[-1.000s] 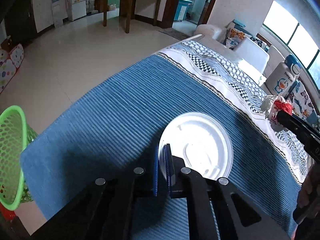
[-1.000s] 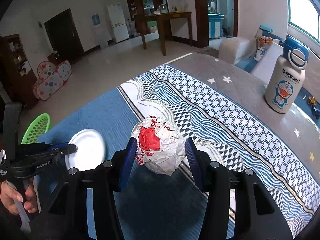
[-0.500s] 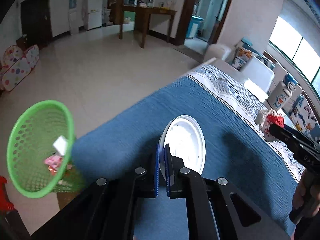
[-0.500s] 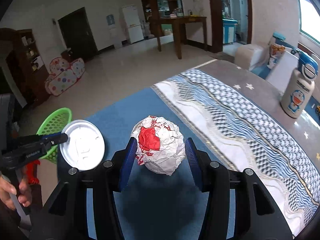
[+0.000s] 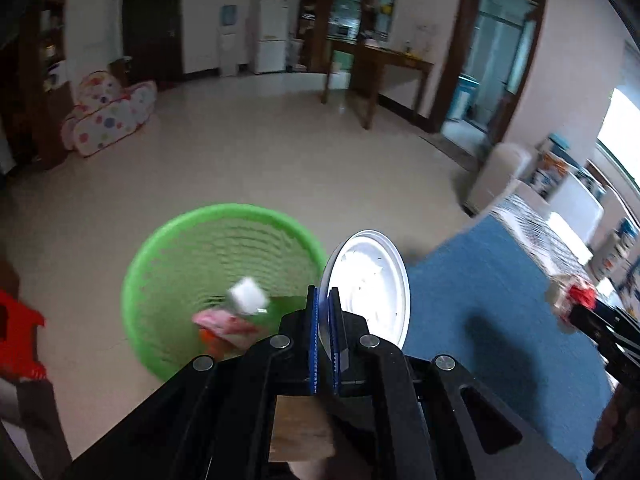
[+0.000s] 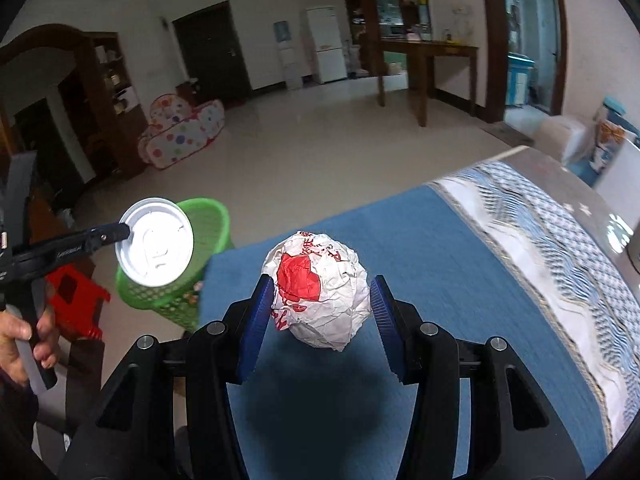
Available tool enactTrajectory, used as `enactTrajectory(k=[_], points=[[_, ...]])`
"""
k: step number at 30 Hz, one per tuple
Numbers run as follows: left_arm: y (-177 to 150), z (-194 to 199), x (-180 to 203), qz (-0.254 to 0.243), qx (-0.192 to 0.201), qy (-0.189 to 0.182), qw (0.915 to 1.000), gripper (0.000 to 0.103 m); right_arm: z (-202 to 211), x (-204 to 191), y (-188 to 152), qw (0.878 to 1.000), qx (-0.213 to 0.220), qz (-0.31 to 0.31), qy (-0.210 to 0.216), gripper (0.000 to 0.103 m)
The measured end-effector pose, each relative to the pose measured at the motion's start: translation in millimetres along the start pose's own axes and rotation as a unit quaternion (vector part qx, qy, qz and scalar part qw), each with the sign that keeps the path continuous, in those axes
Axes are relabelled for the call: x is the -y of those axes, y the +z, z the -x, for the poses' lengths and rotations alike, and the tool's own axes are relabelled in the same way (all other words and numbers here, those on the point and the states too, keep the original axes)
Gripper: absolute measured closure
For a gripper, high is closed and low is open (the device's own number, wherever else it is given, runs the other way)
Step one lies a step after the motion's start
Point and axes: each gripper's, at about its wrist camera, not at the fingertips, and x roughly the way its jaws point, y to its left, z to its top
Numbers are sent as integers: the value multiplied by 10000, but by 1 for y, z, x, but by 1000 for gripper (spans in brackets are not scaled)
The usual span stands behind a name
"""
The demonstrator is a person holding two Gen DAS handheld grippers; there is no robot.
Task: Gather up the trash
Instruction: 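Drop the plate from the left tool into the basket while the right tool carries the paper ball over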
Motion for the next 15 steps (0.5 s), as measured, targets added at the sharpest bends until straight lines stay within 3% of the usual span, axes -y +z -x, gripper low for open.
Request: enactTrajectory(k=[6, 15], points=[[0, -14, -47, 306, -78, 358, 9989, 98, -20, -33, 7, 9997, -100, 150, 189, 53], [-12, -43, -81, 512, -340, 416, 9972, 97, -45, -67, 16, 9987, -208, 289, 361, 53]])
